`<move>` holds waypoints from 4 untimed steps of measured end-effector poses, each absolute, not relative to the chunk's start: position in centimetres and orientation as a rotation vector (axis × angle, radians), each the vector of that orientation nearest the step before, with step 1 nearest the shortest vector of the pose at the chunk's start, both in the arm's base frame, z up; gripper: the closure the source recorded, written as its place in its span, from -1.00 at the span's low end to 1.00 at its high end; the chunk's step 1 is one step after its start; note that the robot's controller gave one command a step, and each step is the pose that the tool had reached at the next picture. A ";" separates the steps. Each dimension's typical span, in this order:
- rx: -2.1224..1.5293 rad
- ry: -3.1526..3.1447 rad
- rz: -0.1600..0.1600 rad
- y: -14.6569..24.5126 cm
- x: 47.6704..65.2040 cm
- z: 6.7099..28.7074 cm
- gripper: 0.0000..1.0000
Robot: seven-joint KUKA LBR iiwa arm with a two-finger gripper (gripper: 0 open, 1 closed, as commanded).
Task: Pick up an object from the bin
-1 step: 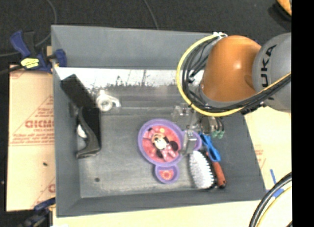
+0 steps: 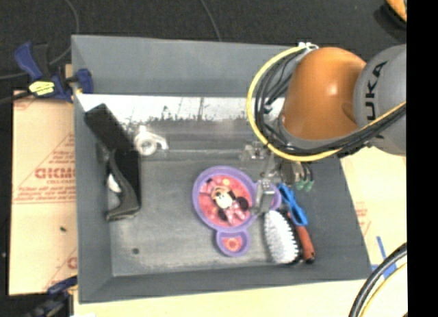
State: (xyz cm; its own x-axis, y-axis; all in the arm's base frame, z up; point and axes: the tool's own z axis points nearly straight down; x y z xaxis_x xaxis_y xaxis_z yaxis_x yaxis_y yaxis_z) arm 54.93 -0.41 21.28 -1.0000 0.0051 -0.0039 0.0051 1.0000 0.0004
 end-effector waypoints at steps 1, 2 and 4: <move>-0.230 3.126 -0.001 3.2 62.3 8.4 -1.00; 0.331 3.118 0.003 -3.3 61.7 7.1 -1.00; 0.303 3.118 0.005 -2.1 62.2 7.2 -1.00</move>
Offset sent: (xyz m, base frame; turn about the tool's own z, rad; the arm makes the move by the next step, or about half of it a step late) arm 0.0667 -0.0273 -0.1428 0.2049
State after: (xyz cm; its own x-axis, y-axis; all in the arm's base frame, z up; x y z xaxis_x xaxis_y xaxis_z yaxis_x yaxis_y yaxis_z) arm 62.17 -2.07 7.21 -0.9812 0.1928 -0.0090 0.1928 0.9812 0.0038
